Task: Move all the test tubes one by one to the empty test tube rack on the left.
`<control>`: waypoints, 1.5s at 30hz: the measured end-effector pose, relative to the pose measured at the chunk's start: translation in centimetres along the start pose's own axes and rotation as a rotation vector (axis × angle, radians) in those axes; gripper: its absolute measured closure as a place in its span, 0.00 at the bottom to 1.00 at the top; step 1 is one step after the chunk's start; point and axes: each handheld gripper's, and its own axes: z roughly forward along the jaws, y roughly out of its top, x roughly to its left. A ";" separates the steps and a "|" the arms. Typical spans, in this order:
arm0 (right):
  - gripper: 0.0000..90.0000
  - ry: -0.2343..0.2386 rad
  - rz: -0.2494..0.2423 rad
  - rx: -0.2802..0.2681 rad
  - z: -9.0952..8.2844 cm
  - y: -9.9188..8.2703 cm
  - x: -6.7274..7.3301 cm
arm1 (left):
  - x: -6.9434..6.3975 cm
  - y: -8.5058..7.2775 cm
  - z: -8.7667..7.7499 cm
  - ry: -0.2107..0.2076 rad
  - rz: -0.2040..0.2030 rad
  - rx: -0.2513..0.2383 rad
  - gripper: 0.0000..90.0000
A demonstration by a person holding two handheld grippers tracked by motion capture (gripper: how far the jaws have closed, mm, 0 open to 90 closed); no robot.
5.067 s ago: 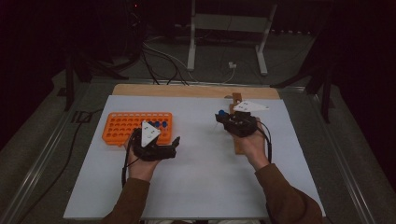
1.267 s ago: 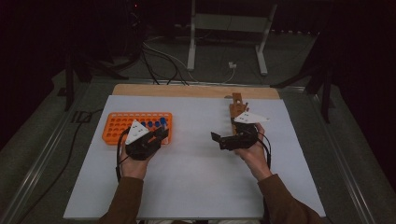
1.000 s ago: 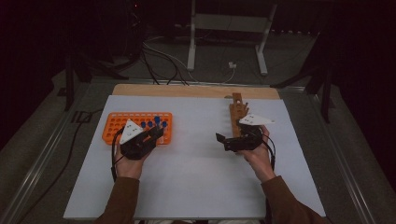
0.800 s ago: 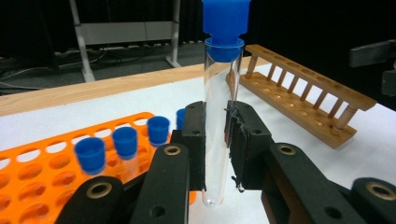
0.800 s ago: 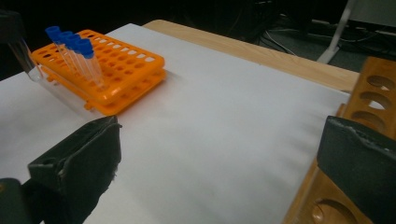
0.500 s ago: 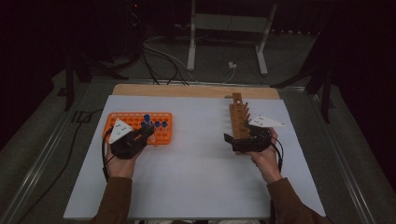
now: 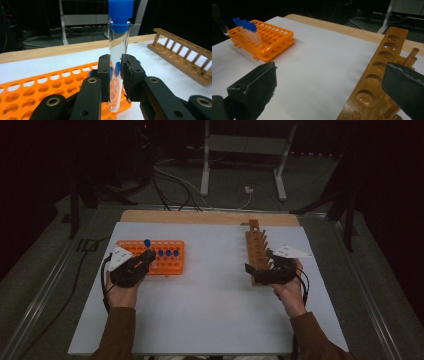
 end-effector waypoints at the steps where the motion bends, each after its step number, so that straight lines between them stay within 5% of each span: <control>1: 0.00 -0.001 0.000 0.000 -0.1 0.0 0.0 | 0.2 0.0 0.0 0.006 -0.002 -0.001 0.87; 23: 0.00 -0.003 0.002 -0.015 -0.6 -0.4 -0.2 | 1.9 -0.7 1.3 0.099 -0.023 -0.006 0.87; 45: 0.00 0.002 -0.005 -0.028 -0.6 -0.5 0.0 | 3.0 -2.6 3.5 0.131 -0.034 0.069 0.87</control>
